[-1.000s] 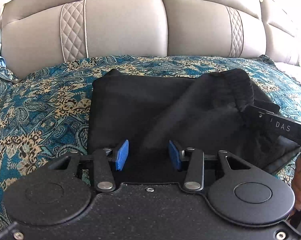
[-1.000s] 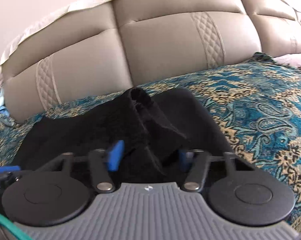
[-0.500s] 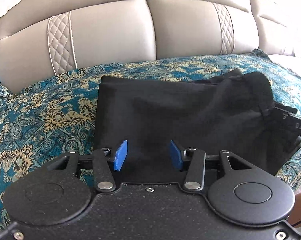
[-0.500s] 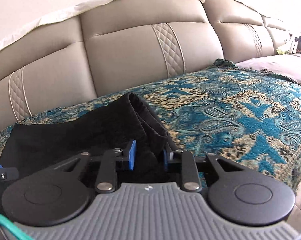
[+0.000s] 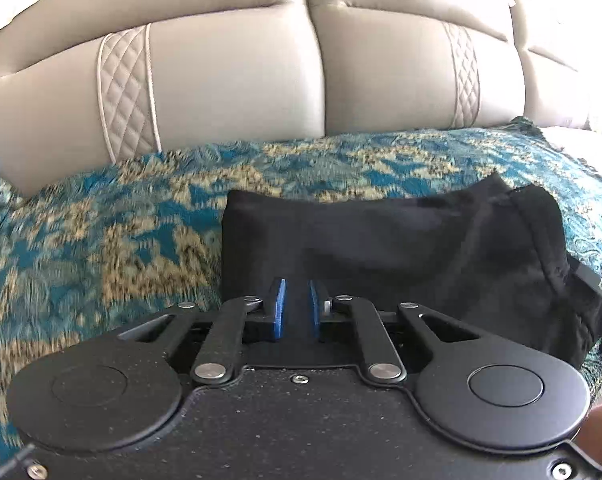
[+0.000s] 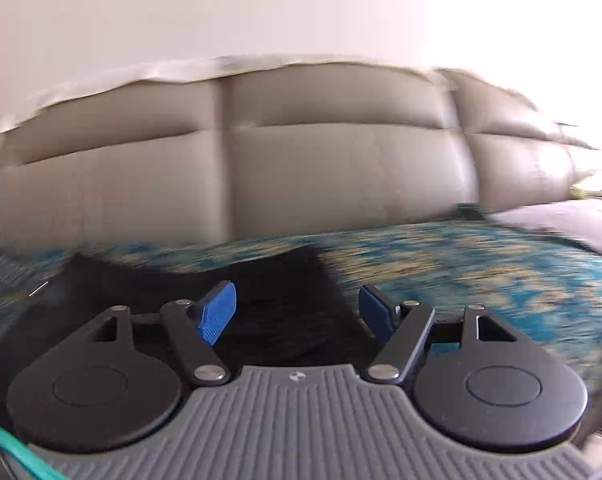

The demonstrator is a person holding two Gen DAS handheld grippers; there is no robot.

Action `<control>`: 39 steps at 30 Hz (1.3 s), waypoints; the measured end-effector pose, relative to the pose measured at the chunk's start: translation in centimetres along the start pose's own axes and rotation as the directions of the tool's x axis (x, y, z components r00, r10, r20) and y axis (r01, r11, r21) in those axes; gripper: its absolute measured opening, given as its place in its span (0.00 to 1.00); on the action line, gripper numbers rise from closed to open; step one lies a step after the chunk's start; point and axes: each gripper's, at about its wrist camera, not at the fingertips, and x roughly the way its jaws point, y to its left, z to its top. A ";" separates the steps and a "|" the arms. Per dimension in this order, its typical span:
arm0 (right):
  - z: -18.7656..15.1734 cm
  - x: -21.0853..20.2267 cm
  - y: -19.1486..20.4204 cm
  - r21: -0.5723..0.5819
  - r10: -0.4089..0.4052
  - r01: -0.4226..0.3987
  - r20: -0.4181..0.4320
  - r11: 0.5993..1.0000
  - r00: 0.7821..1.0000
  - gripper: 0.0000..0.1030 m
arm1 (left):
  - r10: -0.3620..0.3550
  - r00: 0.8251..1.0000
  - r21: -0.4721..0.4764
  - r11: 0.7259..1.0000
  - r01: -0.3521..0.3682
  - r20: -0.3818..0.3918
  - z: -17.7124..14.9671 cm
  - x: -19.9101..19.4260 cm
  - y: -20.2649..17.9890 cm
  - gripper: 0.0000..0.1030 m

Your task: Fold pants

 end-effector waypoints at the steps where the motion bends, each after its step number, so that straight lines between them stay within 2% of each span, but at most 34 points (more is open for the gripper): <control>1: -0.3 -0.1 1.2 -0.028 0.054 -0.055 -0.022 0.998 0.998 0.73 | -0.009 1.000 0.019 1.000 0.009 -0.005 0.4 0.3 0.3 0.12; 3: -1.1 -0.4 3.9 -0.099 0.143 -0.149 -0.060 0.984 0.988 0.65 | 0.008 1.000 0.056 0.998 -0.007 -0.016 0.9 1.3 0.5 0.12; 6: -2.1 -1.1 7.8 -0.194 0.261 -0.276 -0.099 0.941 0.960 0.64 | 0.043 0.999 0.087 0.995 -0.040 -0.031 1.4 3.0 0.7 0.12; 8: -2.7 -1.2 9.6 -0.235 0.307 -0.331 -0.131 0.914 0.943 0.65 | 0.055 0.998 0.081 0.995 -0.052 -0.036 1.5 4.0 1.0 0.12; 11: -3.6 -0.7 11.1 -0.262 0.308 -0.353 -0.195 0.898 0.931 0.62 | 0.066 0.997 0.052 0.997 -0.064 -0.038 1.8 5.6 1.5 0.13; 18: -3.3 0.0 10.1 -0.191 0.316 -0.353 -0.200 0.916 0.927 0.62 | 0.071 0.997 0.047 0.996 -0.071 0.015 2.5 6.8 1.7 0.13; 21: -2.6 0.4 9.1 -0.181 0.306 -0.340 -0.188 0.923 0.933 0.64 | 0.071 0.997 0.040 0.997 -0.072 0.016 2.7 6.8 1.7 0.14; 22: -1.9 0.5 8.5 -0.176 0.285 -0.314 -0.170 0.933 0.943 0.64 | 0.068 0.998 0.039 0.997 -0.069 0.016 2.7 6.8 1.7 0.15; 24: -0.4 1.7 6.7 -0.169 0.207 -0.228 -0.135 0.959 0.969 0.67 | 0.068 0.998 0.048 0.996 -0.069 0.020 2.5 6.7 1.6 0.16; 26: 1.1 3.6 4.9 -0.172 0.128 -0.151 -0.139 0.973 0.982 0.70 | 0.071 0.997 0.061 0.996 -0.072 0.026 2.3 6.7 1.4 0.16; 28: 2.4 6.1 3.5 -0.187 0.066 -0.104 -0.195 0.977 0.979 0.70 | 0.071 0.997 0.061 0.996 -0.072 0.028 2.3 6.6 1.3 0.16; 30: 3.3 8.3 2.2 -0.215 0.002 -0.049 -0.217 0.975 0.976 0.70 | 0.069 0.997 0.052 0.996 -0.070 0.026 2.4 6.6 1.3 0.18; 33: 4.1 10.4 0.6 -0.272 -0.083 0.024 -0.210 0.962 0.974 0.70 | 0.065 0.998 0.041 0.997 -0.066 0.022 2.5 6.7 1.5 0.18; 39: 4.3 12.4 -2.6 -0.227 -0.043 -0.017 -0.259 0.974 0.965 0.80 | 0.078 0.997 0.062 0.995 -0.079 0.023 2.4 6.8 1.1 0.19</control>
